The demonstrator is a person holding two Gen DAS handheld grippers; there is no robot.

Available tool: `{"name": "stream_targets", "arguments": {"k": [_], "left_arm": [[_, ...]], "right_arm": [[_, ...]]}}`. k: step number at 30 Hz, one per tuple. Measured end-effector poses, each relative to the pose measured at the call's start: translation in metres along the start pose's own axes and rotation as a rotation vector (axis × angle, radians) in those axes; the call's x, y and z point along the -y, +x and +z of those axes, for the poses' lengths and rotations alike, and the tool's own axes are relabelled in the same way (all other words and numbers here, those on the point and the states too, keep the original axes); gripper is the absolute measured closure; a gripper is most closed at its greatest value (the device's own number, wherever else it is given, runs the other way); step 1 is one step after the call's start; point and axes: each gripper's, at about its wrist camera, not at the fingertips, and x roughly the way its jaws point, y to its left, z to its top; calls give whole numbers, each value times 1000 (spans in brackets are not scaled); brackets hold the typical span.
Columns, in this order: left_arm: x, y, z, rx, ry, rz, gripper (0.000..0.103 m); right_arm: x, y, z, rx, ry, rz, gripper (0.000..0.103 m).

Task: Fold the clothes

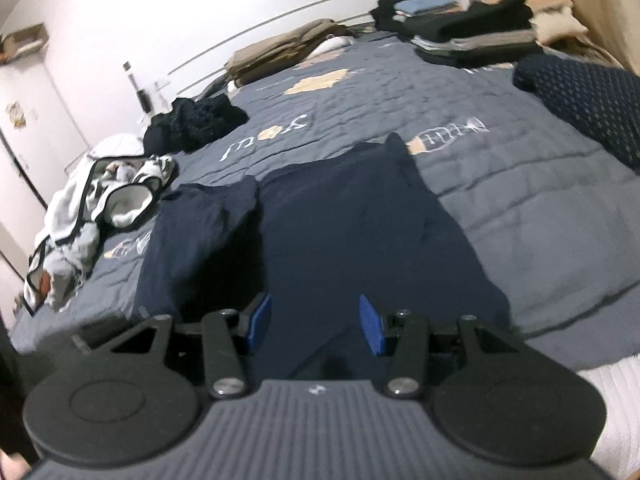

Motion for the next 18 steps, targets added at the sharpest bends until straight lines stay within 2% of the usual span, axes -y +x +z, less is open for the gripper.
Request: {"name": "stream_targets", "arguments": {"k": [2, 4, 5, 7, 9, 11, 16, 18], "left_arm": [[5, -3, -4, -20, 11, -37, 67], [7, -17, -2, -4, 22, -77, 52], [6, -27, -1, 15, 18, -100, 49], [-3, -44, 4, 51, -22, -137, 35], [-17, -57, 10, 98, -67, -130, 34], [-37, -64, 15, 140, -123, -89, 32], [-84, -63, 14, 155, -298, -6, 30], [-100, -63, 12, 148, -374, 0, 30]], "right_arm": [[7, 2, 0, -11, 25, 6, 55], [13, 3, -2, -28, 71, 44, 55], [15, 3, -3, -36, 100, 80, 55], [18, 4, -3, -47, 159, 150, 55], [18, 5, -3, -43, 206, 207, 55], [15, 7, -3, -40, 223, 230, 55], [-2, 21, -9, -61, 215, 260, 55], [-9, 29, -11, -73, 219, 274, 55]]}}
